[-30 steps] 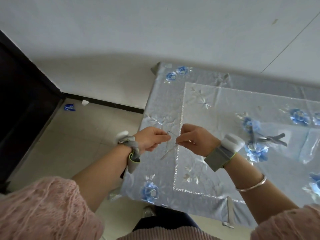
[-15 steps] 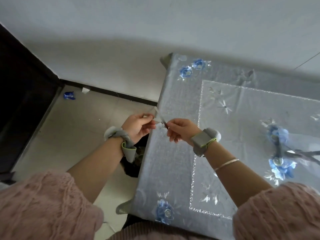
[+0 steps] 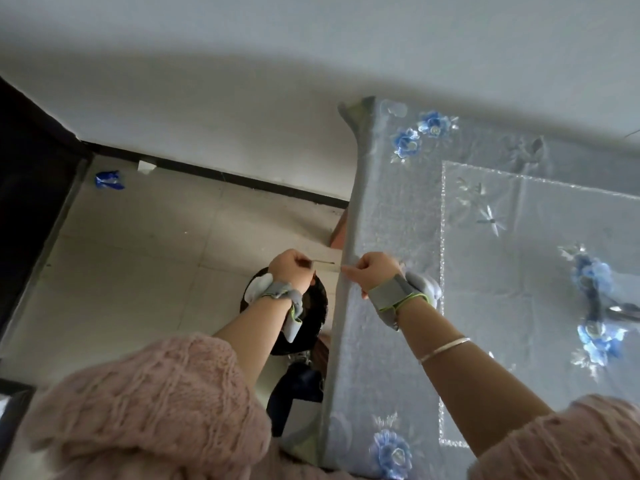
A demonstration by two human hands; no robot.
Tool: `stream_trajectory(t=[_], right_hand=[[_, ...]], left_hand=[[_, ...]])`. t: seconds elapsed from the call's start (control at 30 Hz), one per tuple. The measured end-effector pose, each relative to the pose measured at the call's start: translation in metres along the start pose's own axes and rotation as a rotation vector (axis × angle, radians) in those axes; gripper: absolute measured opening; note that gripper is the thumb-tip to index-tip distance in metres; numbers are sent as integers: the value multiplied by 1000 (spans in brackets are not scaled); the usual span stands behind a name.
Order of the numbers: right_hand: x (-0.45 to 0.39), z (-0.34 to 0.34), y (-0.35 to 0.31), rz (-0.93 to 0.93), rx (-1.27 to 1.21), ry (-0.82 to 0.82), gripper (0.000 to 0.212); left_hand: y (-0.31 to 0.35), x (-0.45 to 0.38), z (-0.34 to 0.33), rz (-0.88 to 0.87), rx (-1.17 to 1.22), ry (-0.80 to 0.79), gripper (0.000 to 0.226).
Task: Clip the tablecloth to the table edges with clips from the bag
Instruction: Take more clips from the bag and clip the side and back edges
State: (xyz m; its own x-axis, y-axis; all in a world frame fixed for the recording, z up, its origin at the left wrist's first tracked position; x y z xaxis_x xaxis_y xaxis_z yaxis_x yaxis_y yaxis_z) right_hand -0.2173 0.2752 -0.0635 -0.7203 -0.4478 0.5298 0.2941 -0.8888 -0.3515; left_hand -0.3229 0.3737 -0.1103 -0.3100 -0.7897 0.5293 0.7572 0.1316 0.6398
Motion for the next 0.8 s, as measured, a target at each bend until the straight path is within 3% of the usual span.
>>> stream_trajectory(t=[0.1, 0.13, 0.2, 0.23, 0.27, 0.3, 0.5, 0.63, 0.8], right_hand=[[-1, -3, 2, -33, 117, 21, 45], [-3, -3, 4, -57, 136, 33, 44], [-5, 2, 8, -104, 158, 57, 43], [-6, 5, 10, -115, 161, 62, 41], [-7, 8, 12, -128, 160, 57, 39], [-8, 11, 14, -137, 155, 43, 39], [-3, 21, 10, -121, 137, -57, 40], [-3, 28, 15, -123, 101, -99, 28], [0, 34, 38, -153, 27, -52, 41]], left_hand=[[-7, 2, -16, 77, -87, -74, 19], [-11, 2, -25, 77, -206, -18, 21], [-10, 7, -13, 152, -219, -144, 21], [2, 8, -9, 18, -232, -153, 16], [9, 9, -12, 67, -95, -258, 20], [14, 11, -23, 94, -149, -184, 19], [26, 13, -27, -146, -321, -372, 31], [35, 17, -27, -219, -457, -475, 21], [50, 31, -38, -226, -579, -527, 32]])
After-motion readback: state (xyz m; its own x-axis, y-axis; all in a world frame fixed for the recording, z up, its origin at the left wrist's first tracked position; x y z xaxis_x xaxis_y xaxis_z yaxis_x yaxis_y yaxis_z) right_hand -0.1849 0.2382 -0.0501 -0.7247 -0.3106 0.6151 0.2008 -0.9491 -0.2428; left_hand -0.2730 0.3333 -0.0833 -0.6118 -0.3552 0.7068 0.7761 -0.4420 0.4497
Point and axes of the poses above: each hand's wrist, its own x-axis away from the middle knuckle, its own z-axis out of the back of the hand, y = z × x, the point moved 3 cm from there along -x, towards the middle knuckle, and after that the axes turned 11 degrees about y, right-handed, at the moved point
